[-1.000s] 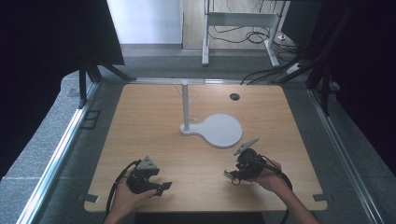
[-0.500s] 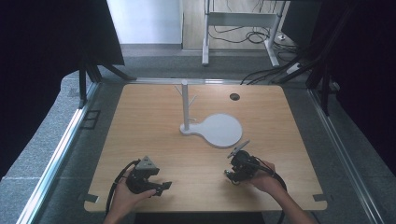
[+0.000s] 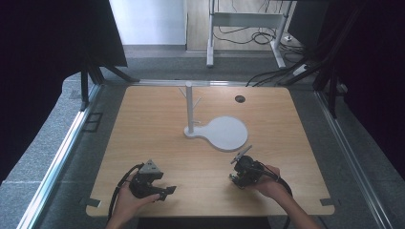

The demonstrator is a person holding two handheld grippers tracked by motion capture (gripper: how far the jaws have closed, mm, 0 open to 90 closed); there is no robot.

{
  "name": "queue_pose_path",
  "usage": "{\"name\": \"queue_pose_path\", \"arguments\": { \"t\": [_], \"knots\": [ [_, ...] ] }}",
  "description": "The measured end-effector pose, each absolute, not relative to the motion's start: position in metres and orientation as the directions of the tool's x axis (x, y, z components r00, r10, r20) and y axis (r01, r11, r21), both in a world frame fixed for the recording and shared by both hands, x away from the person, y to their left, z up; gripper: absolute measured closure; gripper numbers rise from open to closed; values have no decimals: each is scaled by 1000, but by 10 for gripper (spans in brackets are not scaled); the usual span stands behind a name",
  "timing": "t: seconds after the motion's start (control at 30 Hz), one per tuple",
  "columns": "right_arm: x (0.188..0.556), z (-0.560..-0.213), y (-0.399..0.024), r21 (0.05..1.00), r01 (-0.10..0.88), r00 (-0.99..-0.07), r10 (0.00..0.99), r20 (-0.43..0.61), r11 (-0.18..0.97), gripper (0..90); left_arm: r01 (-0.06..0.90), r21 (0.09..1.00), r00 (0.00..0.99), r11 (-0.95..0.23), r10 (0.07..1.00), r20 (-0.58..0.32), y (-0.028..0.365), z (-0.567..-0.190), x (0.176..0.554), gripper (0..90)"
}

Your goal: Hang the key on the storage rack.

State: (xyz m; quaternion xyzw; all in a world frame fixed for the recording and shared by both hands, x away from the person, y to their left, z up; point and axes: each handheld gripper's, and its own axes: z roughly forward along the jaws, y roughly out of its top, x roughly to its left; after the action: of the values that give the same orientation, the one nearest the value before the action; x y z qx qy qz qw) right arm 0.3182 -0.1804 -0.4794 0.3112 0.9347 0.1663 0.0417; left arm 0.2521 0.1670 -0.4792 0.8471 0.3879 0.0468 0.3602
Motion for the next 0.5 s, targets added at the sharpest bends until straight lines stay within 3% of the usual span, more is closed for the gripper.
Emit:
{"name": "queue_pose_path", "arguments": {
  "t": [0.33,0.5],
  "knots": [
    [319,-479,-177,296,572,-803,595,15,765,744,624,646,695,-439,690,-202,167,-479,252,254],
    [320,-479,-175,277,576,-804,594,20,770,839,622,648,695,-439,690,-201,167,-478,252,254]
  ]
}}
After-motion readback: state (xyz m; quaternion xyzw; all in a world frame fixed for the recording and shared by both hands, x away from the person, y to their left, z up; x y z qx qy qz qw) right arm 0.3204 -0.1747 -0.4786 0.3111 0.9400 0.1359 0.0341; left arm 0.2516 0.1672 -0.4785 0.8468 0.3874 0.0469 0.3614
